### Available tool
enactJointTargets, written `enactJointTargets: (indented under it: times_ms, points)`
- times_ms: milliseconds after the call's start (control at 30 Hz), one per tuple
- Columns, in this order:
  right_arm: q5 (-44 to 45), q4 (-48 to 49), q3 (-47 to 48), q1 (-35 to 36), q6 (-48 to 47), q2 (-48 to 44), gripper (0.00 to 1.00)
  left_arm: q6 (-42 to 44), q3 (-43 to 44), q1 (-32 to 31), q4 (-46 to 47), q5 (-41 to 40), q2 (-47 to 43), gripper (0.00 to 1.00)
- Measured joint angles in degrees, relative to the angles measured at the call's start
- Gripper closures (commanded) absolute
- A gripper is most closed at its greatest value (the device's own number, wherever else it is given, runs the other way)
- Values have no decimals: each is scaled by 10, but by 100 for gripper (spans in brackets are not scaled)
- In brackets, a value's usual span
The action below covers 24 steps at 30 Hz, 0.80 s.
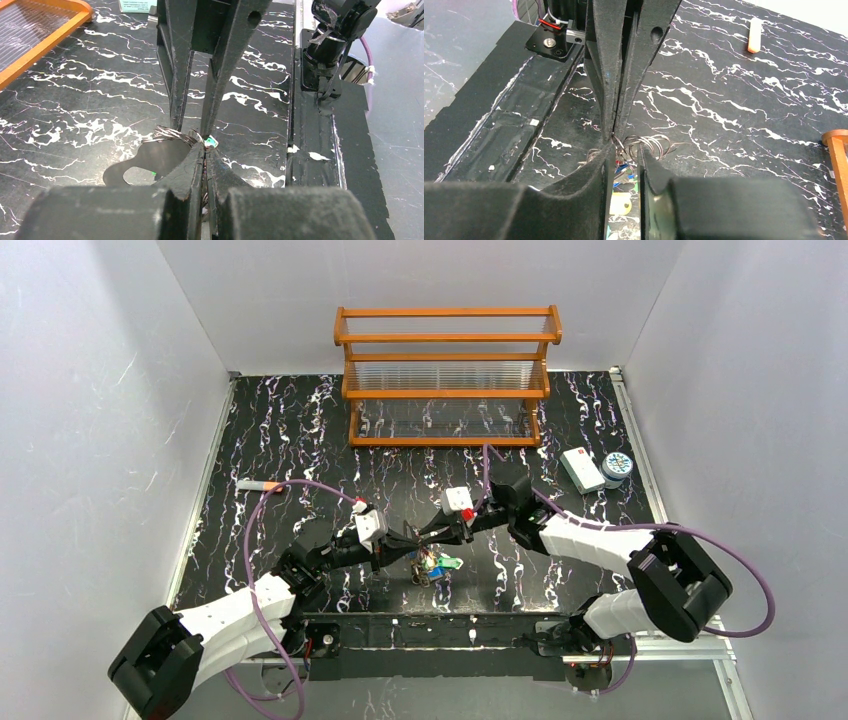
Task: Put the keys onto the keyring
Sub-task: Adjust the key on the keyring.
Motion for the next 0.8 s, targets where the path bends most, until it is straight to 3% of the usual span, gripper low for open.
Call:
enactJointTargets:
  times_ms: [167,533,667,800]
  points:
    - [-11,-5,6,0,-11,8,87,0,0,0,0,2,0,100]
    - [-19,-35,10,0,-48,12,79,0,0,0,0,2,0,100]
    - [-19,-46,10,0,-57,15,99,0,0,-1,0,3,0,100]
    - [-22,-62,19,-1,-65,16,99,1,0,-1,0,5,-1,100]
